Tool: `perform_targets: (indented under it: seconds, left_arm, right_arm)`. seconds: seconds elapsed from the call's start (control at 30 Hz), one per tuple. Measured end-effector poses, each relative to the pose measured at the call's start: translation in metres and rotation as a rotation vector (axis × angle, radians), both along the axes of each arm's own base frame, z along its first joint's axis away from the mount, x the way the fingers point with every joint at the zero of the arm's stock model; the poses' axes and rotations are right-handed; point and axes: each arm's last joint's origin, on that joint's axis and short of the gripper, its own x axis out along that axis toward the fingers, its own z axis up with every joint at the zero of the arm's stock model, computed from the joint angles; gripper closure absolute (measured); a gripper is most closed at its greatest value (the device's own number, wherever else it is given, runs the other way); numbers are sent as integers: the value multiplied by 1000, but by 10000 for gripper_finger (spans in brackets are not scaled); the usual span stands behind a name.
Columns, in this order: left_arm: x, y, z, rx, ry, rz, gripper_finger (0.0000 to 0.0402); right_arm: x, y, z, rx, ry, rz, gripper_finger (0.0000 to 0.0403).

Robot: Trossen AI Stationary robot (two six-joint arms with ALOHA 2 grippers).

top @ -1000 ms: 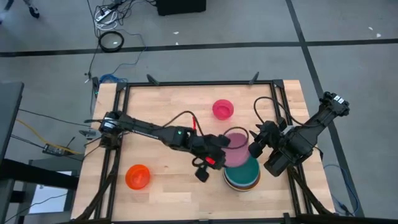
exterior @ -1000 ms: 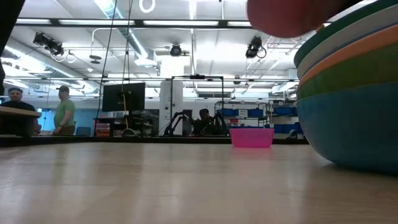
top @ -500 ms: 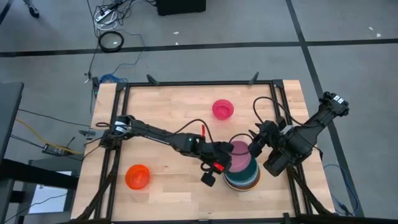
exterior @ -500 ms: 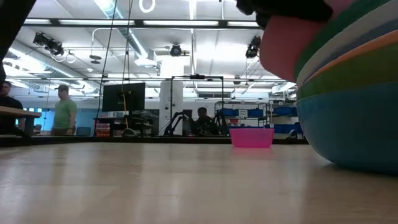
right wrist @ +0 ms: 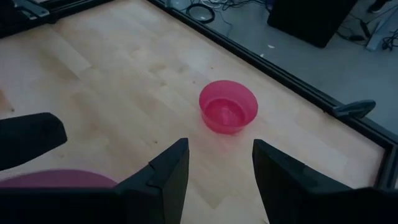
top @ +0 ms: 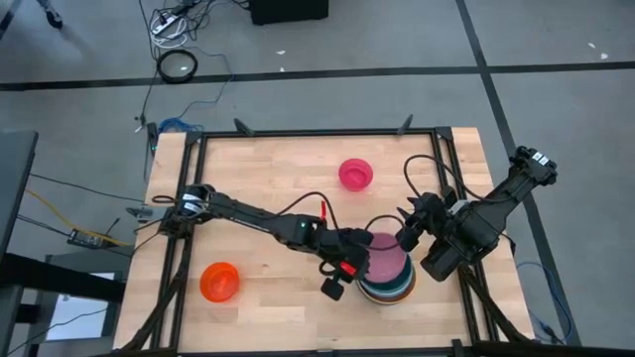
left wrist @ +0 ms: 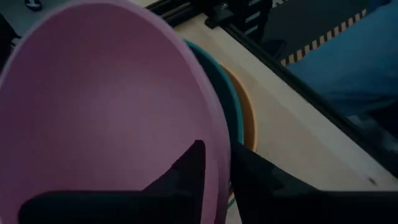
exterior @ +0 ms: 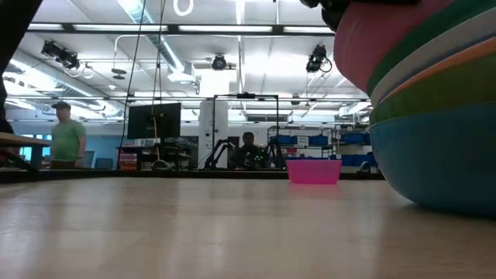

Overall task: Nest bowls inside each other
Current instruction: Stack the pink bowl on top of the green bowl

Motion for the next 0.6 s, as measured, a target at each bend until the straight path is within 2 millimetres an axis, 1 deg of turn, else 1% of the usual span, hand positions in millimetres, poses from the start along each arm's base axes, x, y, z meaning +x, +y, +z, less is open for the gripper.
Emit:
perform_targets:
  seconds: [0.1,0.4,0.6]
  left_arm:
    - [0,-1,2,-12,-4,7,322]
    - [2,-2,20,-44,-27,-14,321]
    - [2,-3,21,-155,14,-16,321]
  right_arm:
    - [0,0,0,0,0,0,238]
    - [0,0,0,1,1,0,238]
    - [0,0,0,2,1,0,238]
